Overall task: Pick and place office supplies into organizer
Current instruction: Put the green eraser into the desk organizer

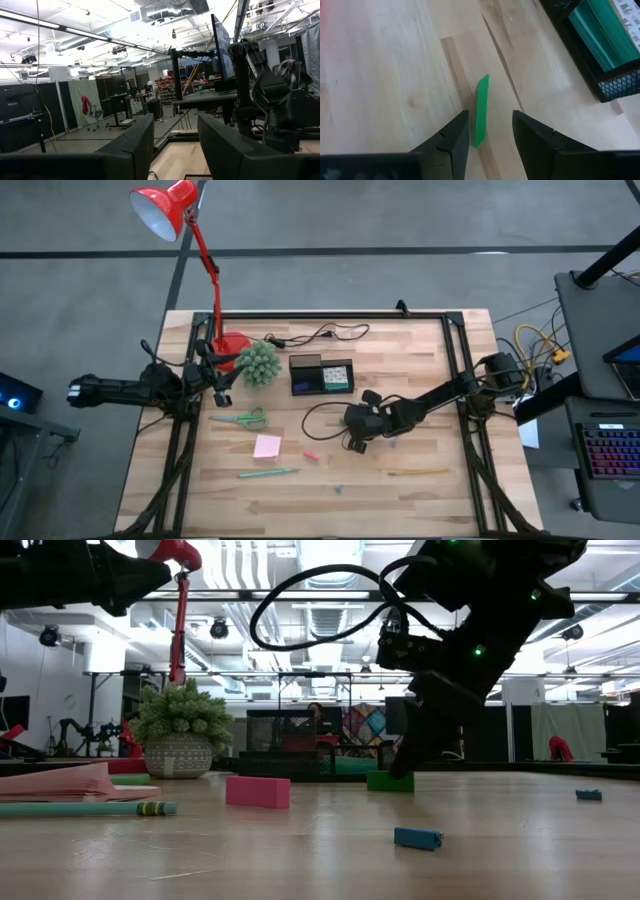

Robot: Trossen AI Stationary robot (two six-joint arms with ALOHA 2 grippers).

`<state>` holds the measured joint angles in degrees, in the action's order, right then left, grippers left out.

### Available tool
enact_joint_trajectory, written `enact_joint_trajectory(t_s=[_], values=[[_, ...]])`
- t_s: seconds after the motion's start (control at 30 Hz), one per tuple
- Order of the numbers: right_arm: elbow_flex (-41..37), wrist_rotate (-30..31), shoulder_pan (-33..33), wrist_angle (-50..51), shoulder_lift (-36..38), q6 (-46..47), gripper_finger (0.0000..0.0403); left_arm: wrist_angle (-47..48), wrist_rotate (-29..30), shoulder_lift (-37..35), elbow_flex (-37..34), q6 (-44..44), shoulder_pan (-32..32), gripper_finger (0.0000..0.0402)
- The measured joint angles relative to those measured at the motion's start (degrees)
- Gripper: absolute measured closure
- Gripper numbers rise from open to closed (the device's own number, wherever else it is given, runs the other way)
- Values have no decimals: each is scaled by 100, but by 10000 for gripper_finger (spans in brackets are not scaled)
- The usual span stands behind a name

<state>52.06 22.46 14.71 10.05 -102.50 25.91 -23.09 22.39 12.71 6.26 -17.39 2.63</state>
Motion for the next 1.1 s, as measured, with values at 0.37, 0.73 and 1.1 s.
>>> enact_joint_trajectory(t_s=[0.37,0.73,1.1], values=[[-122,0,-14,-71,-4,48,259,2,0,0,0,0,0,262],[-257,-49,-14,-369,-7,49,255,1,0,0,0,0,0,262],[-318,-52,-14,-575,-9,111,267,2,0,0,0,0,0,262]])
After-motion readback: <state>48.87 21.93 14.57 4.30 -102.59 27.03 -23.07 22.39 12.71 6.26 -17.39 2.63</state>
